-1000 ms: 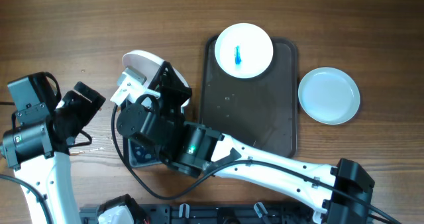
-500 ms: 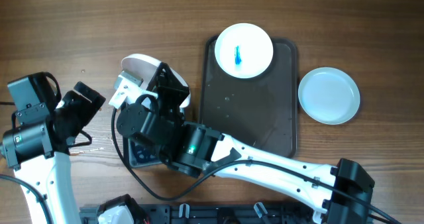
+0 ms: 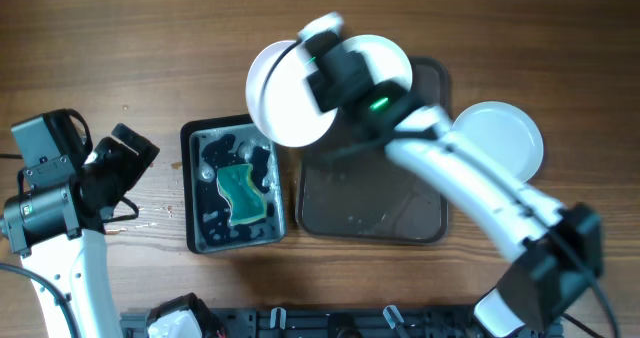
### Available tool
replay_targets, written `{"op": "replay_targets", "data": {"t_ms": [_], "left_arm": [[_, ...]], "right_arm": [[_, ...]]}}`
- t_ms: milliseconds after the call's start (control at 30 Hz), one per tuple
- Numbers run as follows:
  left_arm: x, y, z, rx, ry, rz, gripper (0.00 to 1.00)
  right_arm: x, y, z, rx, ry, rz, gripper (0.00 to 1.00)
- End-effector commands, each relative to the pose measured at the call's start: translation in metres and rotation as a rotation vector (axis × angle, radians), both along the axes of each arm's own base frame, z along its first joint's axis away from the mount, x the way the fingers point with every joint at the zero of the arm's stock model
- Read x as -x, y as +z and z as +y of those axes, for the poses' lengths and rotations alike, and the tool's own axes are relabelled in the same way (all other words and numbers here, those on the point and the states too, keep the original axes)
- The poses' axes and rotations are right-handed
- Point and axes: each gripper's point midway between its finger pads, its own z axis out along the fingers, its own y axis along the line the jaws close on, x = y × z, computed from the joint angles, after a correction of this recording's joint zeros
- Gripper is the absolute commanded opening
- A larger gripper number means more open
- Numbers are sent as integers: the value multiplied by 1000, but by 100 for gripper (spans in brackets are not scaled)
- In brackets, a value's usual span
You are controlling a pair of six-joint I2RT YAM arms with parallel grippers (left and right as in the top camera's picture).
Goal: Clean dirty plates on tray and stack at the side
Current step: 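Carry the plate right and stack it on the clean plate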
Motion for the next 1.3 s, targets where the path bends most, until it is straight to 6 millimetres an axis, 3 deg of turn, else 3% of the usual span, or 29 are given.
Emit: {"op": "replay_targets", "data": {"t_ms": [0,33,100,167,200,267,367,433,467,533,633,700,733,767,833,900,967,1067,1133,1233,1267], "left_arm": [[0,8,4,-18,11,-22,100],[0,8,4,-18,11,-22,100],[0,8,4,-18,11,-22,100],[0,8,4,-18,11,-22,100],[0,8,4,-18,11,-22,100],[0,8,4,-18,11,-22,100],[0,8,4,-18,11,-22,100],[0,8,4,-18,11,-22,100],[0,8,4,-18,11,-22,100],[0,8,4,-18,11,-22,100],[0,8,4,-18,11,-21,100],[0,8,4,-18,11,-22,100],[0,8,4,-18,11,-21,100],[0,8,4,-18,11,-22,100],[0,8,4,-18,11,-21,100],[0,8,4,-18,11,-22,100],[0,8,4,-18,11,-22,100],[0,8,4,-18,11,-22,100],[0,8,4,-18,11,-22,100],[0,8,4,-18,11,-22,100],[0,8,4,-18,11,-21,100]], "right_arm": [[-6,85,-79,-599,-3,147,4],[-20,77,-148,-619,-183,159,4],[-22,54,-226,-605,-393,200,4],[-5,11,-317,-547,-677,289,4],[5,-5,-344,-531,-766,329,4],[37,-53,-388,-523,-936,464,4],[89,-122,-412,-440,-1121,644,4],[113,-148,-427,-328,-1237,673,4],[123,-159,-429,-284,-1256,690,4],[124,-169,-423,-268,-1181,696,4],[117,-162,-419,-256,-1112,671,36],[93,-126,-397,-333,-944,576,47],[83,-105,-382,-367,-862,527,47],[71,-71,-355,-400,-760,449,47],[67,-33,-317,-370,-643,375,47],[63,-12,-285,-331,-523,320,47],[60,0,-230,-262,-359,291,52],[48,-19,-177,-125,-249,285,55],[30,-39,-165,-69,-247,277,57],[-25,-80,-165,-95,-282,231,60],[-57,-109,-165,-125,-301,198,60]]}}
